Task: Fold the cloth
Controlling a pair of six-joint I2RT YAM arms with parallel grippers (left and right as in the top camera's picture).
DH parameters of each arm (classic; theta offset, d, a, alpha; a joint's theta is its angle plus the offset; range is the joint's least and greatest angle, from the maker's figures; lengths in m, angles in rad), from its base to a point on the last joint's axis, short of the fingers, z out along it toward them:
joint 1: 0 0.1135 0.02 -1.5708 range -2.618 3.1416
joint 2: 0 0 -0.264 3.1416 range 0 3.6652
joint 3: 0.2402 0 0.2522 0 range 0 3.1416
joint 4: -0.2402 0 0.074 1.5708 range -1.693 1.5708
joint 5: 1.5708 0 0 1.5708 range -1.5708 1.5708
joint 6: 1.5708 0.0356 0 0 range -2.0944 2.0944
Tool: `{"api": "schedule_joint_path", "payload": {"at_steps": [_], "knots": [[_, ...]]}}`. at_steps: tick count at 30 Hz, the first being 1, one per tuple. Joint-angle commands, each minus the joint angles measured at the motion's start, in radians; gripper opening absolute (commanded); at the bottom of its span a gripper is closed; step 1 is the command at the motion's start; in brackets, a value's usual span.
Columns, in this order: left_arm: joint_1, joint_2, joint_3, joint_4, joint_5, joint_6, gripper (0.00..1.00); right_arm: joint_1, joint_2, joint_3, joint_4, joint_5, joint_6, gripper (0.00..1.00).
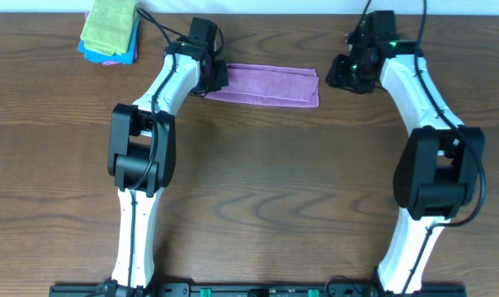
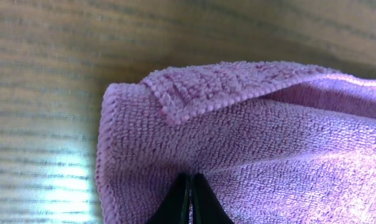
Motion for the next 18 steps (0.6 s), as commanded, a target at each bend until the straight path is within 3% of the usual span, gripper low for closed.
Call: {"api": "schedule_joint_path", "payload": {"at_steps": [1, 5, 10, 13, 18], "knots": [[0.000, 0.037, -0.020, -0.064, -0.008, 0.000, 0.06, -0.004, 0.003, 0.005, -0.004, -0.055, -0.047, 0.52], [0.000, 0.038, -0.020, -0.056, -0.009, 0.000, 0.06, -0.008, 0.043, 0.005, 0.000, -0.100, -0.064, 0.71], [0.000, 0.037, -0.020, -0.050, -0.008, 0.000, 0.06, -0.092, 0.174, 0.005, 0.085, -0.457, -0.075, 0.84], [0.000, 0.037, -0.020, -0.051, -0.008, 0.000, 0.06, -0.140, 0.235, 0.005, 0.144, -0.610, -0.069, 0.86], [0.000, 0.037, -0.019, -0.050, -0.008, 0.000, 0.05, -0.151, 0.303, 0.005, 0.179, -0.678, -0.040, 0.83]]}}
